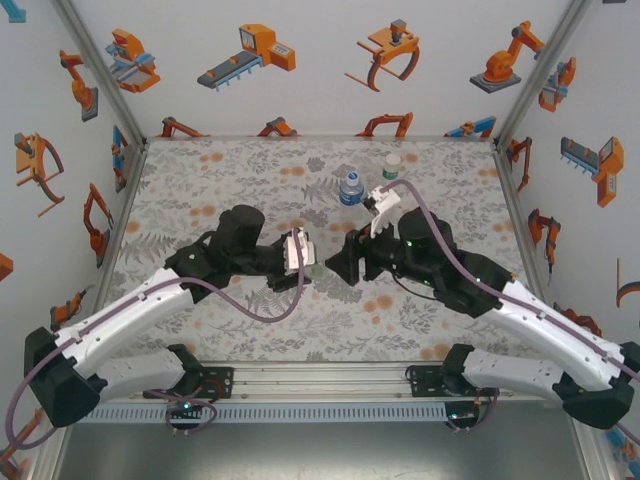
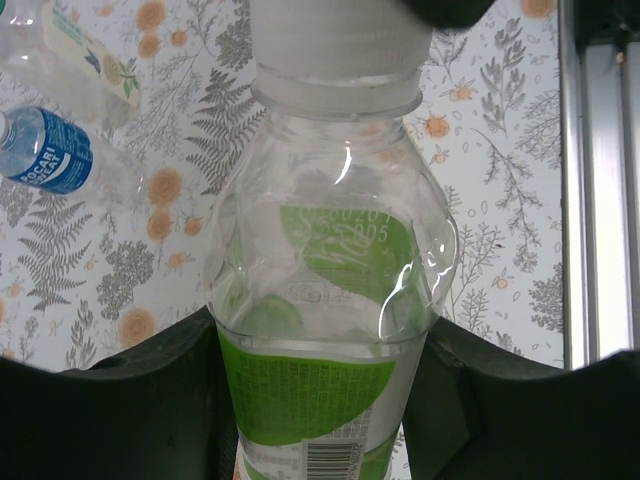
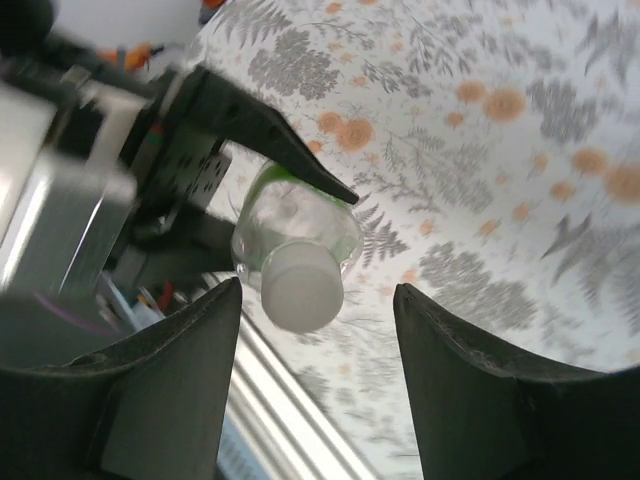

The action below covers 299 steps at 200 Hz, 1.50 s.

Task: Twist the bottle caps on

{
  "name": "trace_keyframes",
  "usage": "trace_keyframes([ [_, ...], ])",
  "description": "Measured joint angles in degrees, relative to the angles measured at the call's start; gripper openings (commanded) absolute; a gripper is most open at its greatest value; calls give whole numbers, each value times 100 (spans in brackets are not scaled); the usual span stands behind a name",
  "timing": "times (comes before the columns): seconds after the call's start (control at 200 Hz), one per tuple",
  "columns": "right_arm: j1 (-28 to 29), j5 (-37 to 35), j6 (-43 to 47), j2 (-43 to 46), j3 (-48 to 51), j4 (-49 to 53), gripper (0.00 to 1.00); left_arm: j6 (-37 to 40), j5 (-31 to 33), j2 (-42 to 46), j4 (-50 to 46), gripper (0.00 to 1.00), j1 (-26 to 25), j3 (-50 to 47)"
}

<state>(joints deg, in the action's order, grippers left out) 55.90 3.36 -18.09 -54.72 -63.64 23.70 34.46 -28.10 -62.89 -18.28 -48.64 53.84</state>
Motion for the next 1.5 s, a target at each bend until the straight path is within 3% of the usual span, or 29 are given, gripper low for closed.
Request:
trace_keyframes([
  [0.23, 0, 1676, 3270, 131, -391, 577, 55, 68, -568, 28, -313, 0, 0, 184],
  [0.36, 0, 2100, 4352, -50, -608, 944, 51, 92, -793, 66, -450, 0, -2, 221],
  [0.666, 0, 2435, 5099, -369, -767, 1106, 49, 94, -990, 96, -621, 0, -2, 236],
  [0.876, 0, 2507, 5189, -446, -802, 1150, 40, 94, -1038, 98, -623, 0, -4, 236],
  [0.956, 0, 2535, 5226, -450, -802, 1145, 31, 94, -1056, 103, -645, 0, -4, 236],
  [1.086, -4, 2535, 5110, -461, -802, 1141, 19, 92, -1075, 103, -686, 0, -9, 238],
  [1.182, -4, 2400, 4616, -450, -774, 1043, 0, 83, -1067, 103, -680, 0, -9, 238],
  [1.322, -4, 1777, 3086, -273, -400, 494, 0, 28, -835, 107, -544, 0, 0, 184],
  [1.497, 13, 551, 280, -103, 118, -120, 0, -63, -374, 50, -210, 0, 9, 44],
])
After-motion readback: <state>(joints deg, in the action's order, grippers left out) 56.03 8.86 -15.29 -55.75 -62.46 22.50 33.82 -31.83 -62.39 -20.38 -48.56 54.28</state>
